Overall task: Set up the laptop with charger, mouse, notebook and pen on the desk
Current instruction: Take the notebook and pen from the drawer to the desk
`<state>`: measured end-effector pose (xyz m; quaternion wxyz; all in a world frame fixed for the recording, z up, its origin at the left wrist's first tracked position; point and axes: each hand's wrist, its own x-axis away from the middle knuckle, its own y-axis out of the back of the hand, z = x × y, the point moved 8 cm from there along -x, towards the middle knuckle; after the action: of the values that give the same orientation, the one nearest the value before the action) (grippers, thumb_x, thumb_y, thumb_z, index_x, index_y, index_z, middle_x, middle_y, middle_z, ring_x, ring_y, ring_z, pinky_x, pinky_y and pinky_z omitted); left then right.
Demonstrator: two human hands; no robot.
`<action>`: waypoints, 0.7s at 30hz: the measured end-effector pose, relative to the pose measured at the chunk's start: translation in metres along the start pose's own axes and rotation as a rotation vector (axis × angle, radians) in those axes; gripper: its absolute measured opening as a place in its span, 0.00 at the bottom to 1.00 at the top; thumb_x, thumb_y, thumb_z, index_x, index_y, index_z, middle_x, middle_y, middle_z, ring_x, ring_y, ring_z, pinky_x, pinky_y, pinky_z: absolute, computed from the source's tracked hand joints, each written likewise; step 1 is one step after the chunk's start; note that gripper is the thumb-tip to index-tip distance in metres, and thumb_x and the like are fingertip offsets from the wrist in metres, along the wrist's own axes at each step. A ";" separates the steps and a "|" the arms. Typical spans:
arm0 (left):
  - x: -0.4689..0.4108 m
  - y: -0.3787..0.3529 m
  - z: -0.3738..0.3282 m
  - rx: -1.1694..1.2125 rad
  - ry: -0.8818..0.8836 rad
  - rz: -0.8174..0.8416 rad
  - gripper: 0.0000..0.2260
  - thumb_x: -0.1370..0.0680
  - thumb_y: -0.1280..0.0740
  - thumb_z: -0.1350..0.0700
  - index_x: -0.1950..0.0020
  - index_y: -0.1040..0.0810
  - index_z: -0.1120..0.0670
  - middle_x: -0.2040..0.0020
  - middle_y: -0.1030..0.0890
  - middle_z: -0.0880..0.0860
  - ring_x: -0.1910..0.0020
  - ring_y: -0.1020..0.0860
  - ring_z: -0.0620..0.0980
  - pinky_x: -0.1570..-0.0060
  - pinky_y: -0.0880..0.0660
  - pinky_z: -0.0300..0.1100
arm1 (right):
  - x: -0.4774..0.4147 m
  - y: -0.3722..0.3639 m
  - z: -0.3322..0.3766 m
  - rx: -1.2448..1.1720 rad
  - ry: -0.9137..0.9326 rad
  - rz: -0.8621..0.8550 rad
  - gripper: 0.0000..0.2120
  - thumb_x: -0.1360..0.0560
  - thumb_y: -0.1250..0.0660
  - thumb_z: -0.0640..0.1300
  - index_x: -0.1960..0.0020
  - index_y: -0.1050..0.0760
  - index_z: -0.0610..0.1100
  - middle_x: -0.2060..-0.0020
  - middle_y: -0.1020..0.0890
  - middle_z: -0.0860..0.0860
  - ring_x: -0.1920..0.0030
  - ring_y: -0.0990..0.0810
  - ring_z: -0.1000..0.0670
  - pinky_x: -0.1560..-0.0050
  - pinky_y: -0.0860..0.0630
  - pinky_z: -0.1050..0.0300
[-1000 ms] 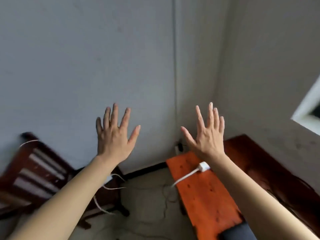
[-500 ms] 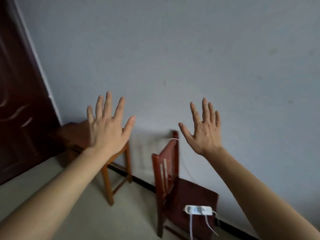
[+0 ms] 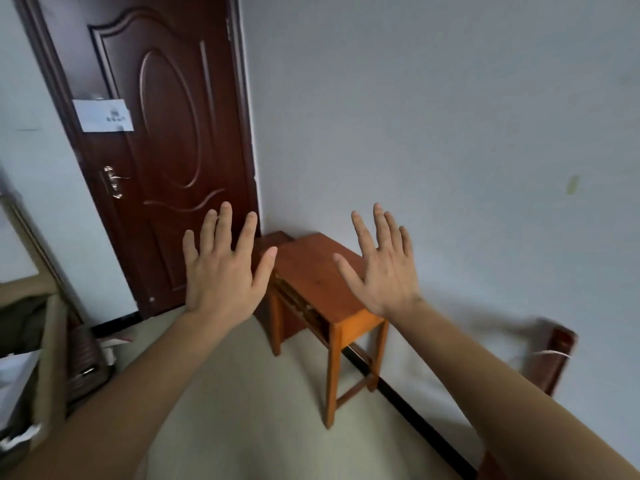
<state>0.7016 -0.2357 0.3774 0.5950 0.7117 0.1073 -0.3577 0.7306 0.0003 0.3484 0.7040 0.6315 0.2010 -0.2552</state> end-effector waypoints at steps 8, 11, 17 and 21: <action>-0.145 -0.102 0.103 -0.081 -0.032 0.097 0.30 0.19 0.49 0.40 0.22 0.35 0.56 0.22 0.38 0.64 0.24 0.38 0.64 0.31 0.37 0.67 | -0.154 -0.150 0.044 -0.044 0.001 0.119 0.36 0.20 0.59 0.71 0.18 0.53 0.54 0.19 0.51 0.42 0.19 0.52 0.39 0.24 0.57 0.39; -0.191 -0.119 0.148 -0.072 -0.026 0.044 0.28 0.19 0.47 0.41 0.24 0.31 0.57 0.24 0.34 0.65 0.26 0.34 0.65 0.33 0.33 0.66 | -0.224 -0.185 0.068 -0.068 0.019 0.108 0.36 0.21 0.60 0.71 0.19 0.53 0.54 0.19 0.50 0.43 0.19 0.51 0.39 0.24 0.55 0.39; -0.251 -0.174 0.236 -0.033 0.041 0.040 0.29 0.19 0.45 0.42 0.26 0.30 0.59 0.25 0.33 0.66 0.27 0.33 0.65 0.35 0.31 0.66 | -0.317 -0.270 0.122 -0.086 0.031 0.174 0.37 0.22 0.59 0.72 0.19 0.53 0.54 0.19 0.49 0.43 0.19 0.50 0.39 0.26 0.59 0.42; -0.301 -0.232 0.294 -0.012 0.042 0.041 0.29 0.19 0.47 0.42 0.25 0.30 0.59 0.25 0.33 0.66 0.27 0.33 0.66 0.35 0.32 0.67 | -0.370 -0.328 0.153 -0.036 0.050 0.158 0.36 0.21 0.57 0.71 0.19 0.51 0.53 0.19 0.48 0.42 0.20 0.48 0.39 0.26 0.58 0.42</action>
<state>0.2380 -0.3628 0.3798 0.6039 0.7178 0.1073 -0.3296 0.2316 -0.1365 0.3325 0.7277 0.6390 0.1727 -0.1794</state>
